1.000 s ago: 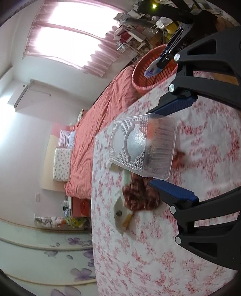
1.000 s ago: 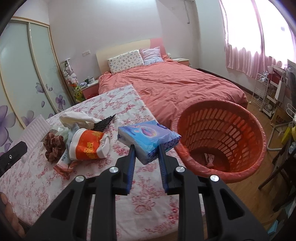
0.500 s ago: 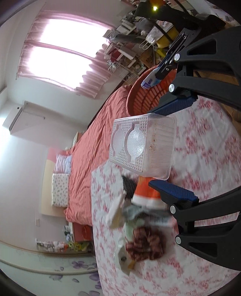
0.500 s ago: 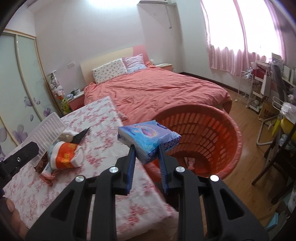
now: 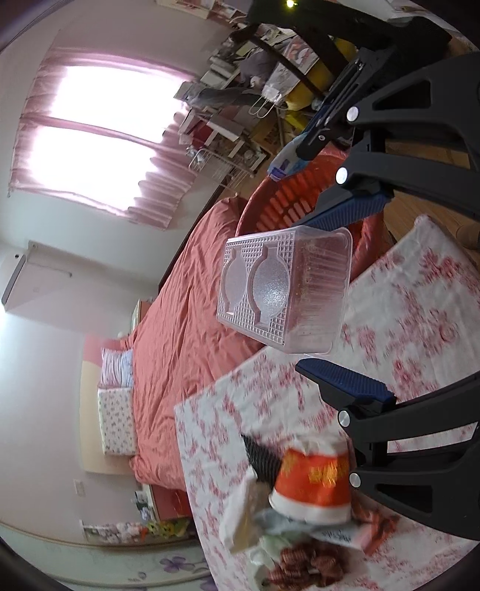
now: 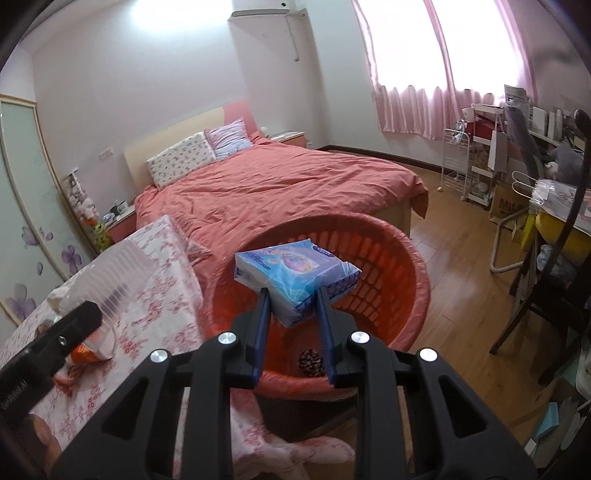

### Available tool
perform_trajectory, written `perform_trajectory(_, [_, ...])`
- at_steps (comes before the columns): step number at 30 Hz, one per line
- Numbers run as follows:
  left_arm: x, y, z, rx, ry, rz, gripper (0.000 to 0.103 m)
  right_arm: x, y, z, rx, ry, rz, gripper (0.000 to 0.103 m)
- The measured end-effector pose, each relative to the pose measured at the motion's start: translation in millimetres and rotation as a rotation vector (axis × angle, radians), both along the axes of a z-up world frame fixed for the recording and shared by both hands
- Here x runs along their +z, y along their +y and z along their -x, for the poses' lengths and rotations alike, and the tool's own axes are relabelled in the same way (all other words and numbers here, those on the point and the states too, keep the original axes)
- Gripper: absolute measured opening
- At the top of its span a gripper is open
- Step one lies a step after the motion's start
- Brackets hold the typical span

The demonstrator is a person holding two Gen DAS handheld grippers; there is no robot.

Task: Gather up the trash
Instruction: 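Carry the clear tray and tissue pack to the basket and release both, then return both tools to the table above the remaining trash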

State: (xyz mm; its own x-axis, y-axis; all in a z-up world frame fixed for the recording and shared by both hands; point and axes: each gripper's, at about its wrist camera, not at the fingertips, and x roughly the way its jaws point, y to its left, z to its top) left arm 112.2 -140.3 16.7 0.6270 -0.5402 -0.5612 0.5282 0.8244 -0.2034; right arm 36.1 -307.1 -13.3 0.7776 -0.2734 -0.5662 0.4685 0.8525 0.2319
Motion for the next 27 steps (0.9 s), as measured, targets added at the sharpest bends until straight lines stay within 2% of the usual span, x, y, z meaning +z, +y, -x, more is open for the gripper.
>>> perform_trajectory(13, [-20, -48, -13, -0.080, 0.033, -0.029, 0.068, -13, -33, -12, -0.038, -0.001, -0.034, 0.025])
perform_trajectory(27, [-41, -78, -31, -0.113, 0.102, -0.065, 0.071, -21, -55, -32, -0.040, -0.021, -0.082, 0.028])
